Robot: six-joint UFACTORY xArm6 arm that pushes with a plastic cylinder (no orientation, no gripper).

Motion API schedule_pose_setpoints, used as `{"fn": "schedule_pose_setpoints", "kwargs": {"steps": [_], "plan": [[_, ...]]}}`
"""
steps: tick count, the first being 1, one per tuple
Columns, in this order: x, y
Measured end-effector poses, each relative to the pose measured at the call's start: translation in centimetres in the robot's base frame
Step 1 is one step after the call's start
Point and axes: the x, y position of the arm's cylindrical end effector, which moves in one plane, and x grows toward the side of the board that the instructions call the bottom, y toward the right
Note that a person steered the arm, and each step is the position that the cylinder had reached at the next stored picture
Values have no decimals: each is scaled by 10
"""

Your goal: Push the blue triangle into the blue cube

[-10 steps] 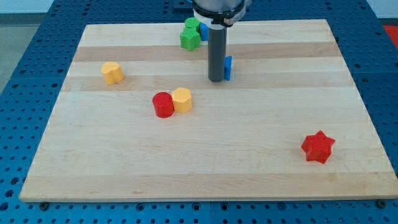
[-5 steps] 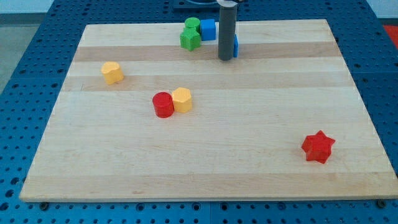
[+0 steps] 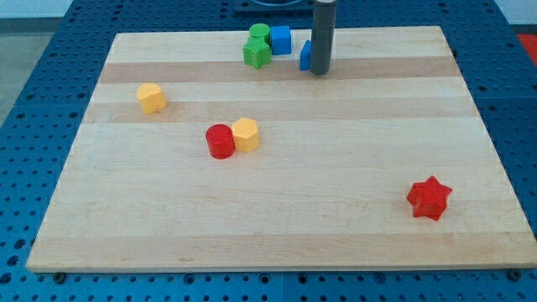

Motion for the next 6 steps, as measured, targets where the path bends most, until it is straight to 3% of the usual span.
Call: {"fn": "schedule_pose_setpoints", "kwargs": {"steps": [2,3,5,6], "plan": [[-14,41],[-38,31],[-44,-8],[-41,21]]}}
